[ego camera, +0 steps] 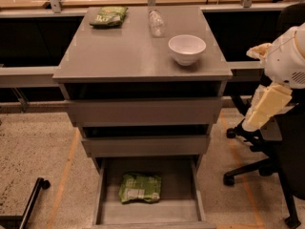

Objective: Pick green rice chip bag from bottom drawer and place on counter

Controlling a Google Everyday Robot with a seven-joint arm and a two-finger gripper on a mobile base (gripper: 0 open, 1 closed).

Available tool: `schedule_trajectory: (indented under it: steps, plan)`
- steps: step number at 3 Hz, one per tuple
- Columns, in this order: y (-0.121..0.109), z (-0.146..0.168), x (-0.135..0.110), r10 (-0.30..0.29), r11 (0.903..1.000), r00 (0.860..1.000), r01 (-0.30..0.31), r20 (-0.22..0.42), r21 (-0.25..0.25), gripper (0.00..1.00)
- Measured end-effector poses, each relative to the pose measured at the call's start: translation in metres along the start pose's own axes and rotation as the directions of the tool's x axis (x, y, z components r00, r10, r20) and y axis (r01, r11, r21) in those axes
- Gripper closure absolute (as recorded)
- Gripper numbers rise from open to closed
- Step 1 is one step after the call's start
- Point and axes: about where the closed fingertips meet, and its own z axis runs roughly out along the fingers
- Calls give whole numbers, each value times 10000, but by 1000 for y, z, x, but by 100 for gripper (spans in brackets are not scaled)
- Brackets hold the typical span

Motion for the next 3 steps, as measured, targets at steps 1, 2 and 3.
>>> schedule_trajectory:
  steps: [1, 2, 3]
  plan:
    - [7, -6, 9, 624, 9980, 9980, -625, 51, 133, 0]
    - [29, 19, 25, 1727, 9847, 9823, -1738, 720, 94, 0]
    - [52, 66, 43, 2726, 9620, 9553, -2726, 1147, -167, 0]
